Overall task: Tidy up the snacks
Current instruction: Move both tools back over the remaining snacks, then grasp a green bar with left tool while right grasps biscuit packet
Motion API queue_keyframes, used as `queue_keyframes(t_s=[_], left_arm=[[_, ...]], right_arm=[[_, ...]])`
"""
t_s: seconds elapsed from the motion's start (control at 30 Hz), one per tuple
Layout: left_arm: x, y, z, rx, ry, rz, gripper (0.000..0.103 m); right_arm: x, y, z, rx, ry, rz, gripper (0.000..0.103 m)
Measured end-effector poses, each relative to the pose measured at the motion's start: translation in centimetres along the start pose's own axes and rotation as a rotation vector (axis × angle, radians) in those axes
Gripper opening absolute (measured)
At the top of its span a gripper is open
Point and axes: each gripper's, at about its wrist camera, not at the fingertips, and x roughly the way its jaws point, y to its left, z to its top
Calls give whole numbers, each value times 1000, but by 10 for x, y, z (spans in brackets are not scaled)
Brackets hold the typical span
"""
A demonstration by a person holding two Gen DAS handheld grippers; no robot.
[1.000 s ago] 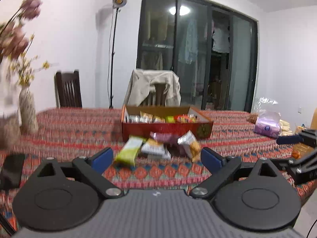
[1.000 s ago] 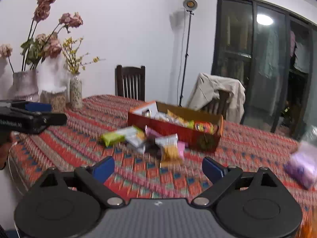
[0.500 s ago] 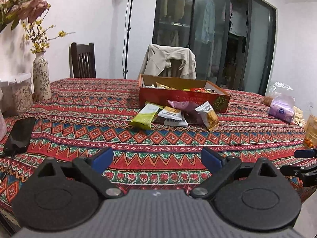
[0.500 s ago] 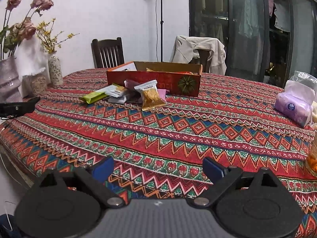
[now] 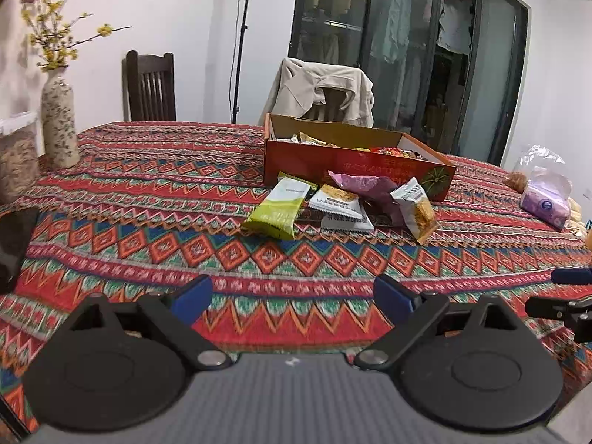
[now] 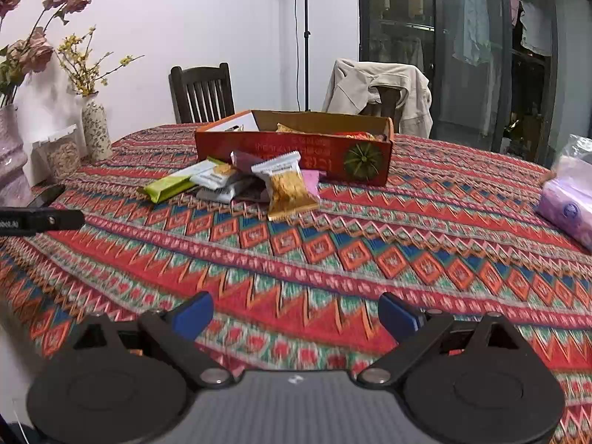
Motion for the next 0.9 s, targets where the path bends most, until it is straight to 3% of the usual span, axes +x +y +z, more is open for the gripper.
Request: queue_keyframes(t_s=[0.4,0.6,0.7,0.73,0.8,0.83,0.9], left_arm=[[111,13,60,92,41,-44,79],[165,17,72,97,93,-40,75],[178,20,71,72,107,-50,69],[180,21,70,70,111,-50,63],[182,19,67,88,112,-39,52],[180,17,66,100,104,-43,41],[179,13,64,119,102,-45,40]], right_arm=[[86,12,66,-48,-28,49,92],[138,17,97,-54,-37,52,80],[159,15,105,-38,-39,41,72],[164,14,106,-31,-35,42,69],[174,11,106,-20,-14,52,51],[178,11,104,-12,0,60,50],[180,10,102,-1,6,67,45]])
